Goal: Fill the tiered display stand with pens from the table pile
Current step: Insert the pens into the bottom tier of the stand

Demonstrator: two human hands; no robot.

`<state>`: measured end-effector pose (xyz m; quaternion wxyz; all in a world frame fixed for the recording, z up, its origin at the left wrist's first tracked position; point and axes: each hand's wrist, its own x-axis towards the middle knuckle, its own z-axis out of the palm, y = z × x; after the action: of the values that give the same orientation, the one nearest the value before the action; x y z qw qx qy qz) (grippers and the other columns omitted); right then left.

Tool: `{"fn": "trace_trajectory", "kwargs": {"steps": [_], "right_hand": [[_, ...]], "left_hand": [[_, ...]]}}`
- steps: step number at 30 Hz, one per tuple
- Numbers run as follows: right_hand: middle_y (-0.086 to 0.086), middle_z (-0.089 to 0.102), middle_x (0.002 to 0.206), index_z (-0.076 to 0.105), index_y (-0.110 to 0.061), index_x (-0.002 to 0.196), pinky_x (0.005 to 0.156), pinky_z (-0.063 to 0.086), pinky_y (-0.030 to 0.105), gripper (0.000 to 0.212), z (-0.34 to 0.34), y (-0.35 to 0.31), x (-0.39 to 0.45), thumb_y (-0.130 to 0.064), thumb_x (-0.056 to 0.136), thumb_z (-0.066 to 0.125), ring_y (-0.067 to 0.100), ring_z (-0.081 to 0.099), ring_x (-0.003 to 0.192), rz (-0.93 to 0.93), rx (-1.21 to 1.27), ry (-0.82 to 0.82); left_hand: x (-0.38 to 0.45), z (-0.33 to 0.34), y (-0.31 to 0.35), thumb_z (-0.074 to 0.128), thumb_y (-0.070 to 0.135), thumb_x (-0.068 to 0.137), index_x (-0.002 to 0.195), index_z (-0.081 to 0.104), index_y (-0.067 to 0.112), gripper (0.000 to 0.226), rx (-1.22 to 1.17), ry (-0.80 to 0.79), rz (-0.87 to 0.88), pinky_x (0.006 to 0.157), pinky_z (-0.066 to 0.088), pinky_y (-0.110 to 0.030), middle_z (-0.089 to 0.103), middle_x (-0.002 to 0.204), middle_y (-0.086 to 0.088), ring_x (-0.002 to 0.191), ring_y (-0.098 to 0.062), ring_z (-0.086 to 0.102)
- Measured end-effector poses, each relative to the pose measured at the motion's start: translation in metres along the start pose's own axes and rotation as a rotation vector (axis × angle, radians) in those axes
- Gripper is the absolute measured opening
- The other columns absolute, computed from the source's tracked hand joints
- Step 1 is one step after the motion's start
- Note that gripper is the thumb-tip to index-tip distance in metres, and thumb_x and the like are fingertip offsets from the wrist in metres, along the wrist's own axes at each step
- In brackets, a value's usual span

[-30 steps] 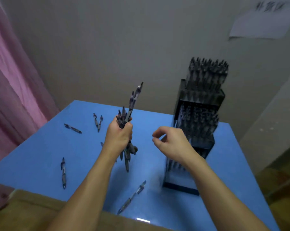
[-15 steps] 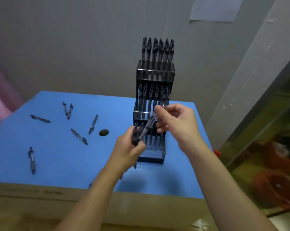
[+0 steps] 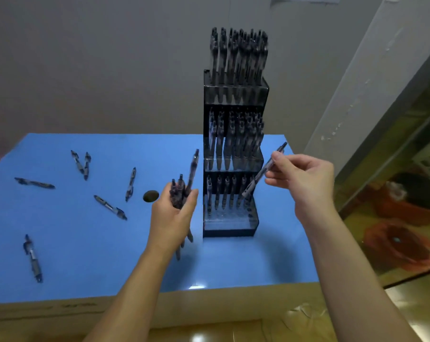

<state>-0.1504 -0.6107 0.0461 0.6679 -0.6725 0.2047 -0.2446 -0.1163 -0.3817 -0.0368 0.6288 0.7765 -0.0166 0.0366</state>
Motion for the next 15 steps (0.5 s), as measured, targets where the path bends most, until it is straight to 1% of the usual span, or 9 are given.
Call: {"fn": "trace_trajectory", "kwargs": {"steps": [2,4,6,8,10,12,14,15], "right_hand": [[0.012,0.075,0.068,0.077,-0.002,0.080,0.071,0.065,0.041,0.014,0.004,0.015,0.000,-0.013,0.089,0.079,0.026,0.074,0.062,0.011,-0.096,0.048],[0.009,0.076,0.068,0.077,-0.009,0.078,0.076,0.065,0.045,0.013,0.010,0.028,-0.003,-0.013,0.090,0.078,0.027,0.076,0.065,0.033,-0.180,0.060],[0.004,0.076,0.066,0.076,-0.015,0.077,0.080,0.064,0.045,0.014,0.022,0.039,-0.006,-0.013,0.091,0.076,0.022,0.077,0.065,0.039,-0.264,0.037],[0.001,0.076,0.066,0.075,-0.017,0.080,0.082,0.063,0.043,0.011,0.037,0.046,-0.009,-0.016,0.091,0.075,0.017,0.077,0.066,0.010,-0.342,0.009],[-0.003,0.076,0.069,0.076,-0.016,0.085,0.083,0.062,0.037,0.009,0.051,0.054,-0.008,-0.023,0.091,0.075,0.011,0.076,0.070,-0.058,-0.442,-0.011],[-0.005,0.076,0.072,0.078,-0.014,0.090,0.082,0.060,0.025,0.013,0.059,0.061,-0.008,-0.027,0.091,0.074,0.008,0.074,0.073,-0.115,-0.521,-0.015],[-0.006,0.074,0.072,0.078,-0.013,0.091,0.072,0.053,0.007,0.015,0.063,0.066,-0.007,-0.027,0.092,0.074,0.004,0.072,0.071,-0.137,-0.548,-0.010],[-0.007,0.073,0.070,0.078,-0.012,0.091,0.066,0.047,0.001,0.016,0.064,0.067,-0.006,-0.027,0.092,0.073,0.001,0.070,0.069,-0.145,-0.555,-0.005]], "left_hand": [[0.005,-0.006,-0.005,0.067,0.033,0.097,0.084,0.052,0.013,0.029,-0.022,0.018,-0.022,0.059,0.047,-0.039,0.050,0.065,-0.007,0.057,-0.018,0.048],[0.007,-0.011,-0.010,0.066,0.032,0.098,0.088,0.052,0.009,0.029,-0.050,0.028,-0.047,0.058,0.048,-0.039,0.051,0.068,-0.009,0.059,-0.021,0.049],[0.008,-0.015,-0.014,0.064,0.033,0.099,0.093,0.051,0.006,0.031,-0.058,0.034,-0.057,0.058,0.049,-0.040,0.052,0.069,-0.011,0.059,-0.022,0.049],[0.009,-0.017,-0.018,0.064,0.034,0.099,0.092,0.050,0.006,0.032,-0.069,0.033,-0.053,0.060,0.049,-0.042,0.051,0.069,-0.012,0.060,-0.023,0.049],[0.012,-0.018,-0.021,0.064,0.034,0.099,0.089,0.049,0.009,0.031,-0.079,0.043,-0.039,0.060,0.050,-0.045,0.049,0.068,-0.011,0.060,-0.024,0.048],[0.014,-0.018,-0.022,0.065,0.035,0.099,0.087,0.050,0.013,0.029,-0.093,0.046,-0.034,0.058,0.048,-0.045,0.047,0.068,-0.009,0.061,-0.024,0.047],[0.015,-0.016,-0.022,0.065,0.033,0.099,0.089,0.050,0.011,0.028,-0.092,0.033,-0.034,0.057,0.046,-0.041,0.047,0.069,-0.009,0.061,-0.024,0.045],[0.015,-0.014,-0.023,0.065,0.032,0.099,0.091,0.050,0.009,0.029,-0.087,0.025,-0.033,0.057,0.045,-0.040,0.047,0.070,-0.009,0.061,-0.023,0.044]]}}
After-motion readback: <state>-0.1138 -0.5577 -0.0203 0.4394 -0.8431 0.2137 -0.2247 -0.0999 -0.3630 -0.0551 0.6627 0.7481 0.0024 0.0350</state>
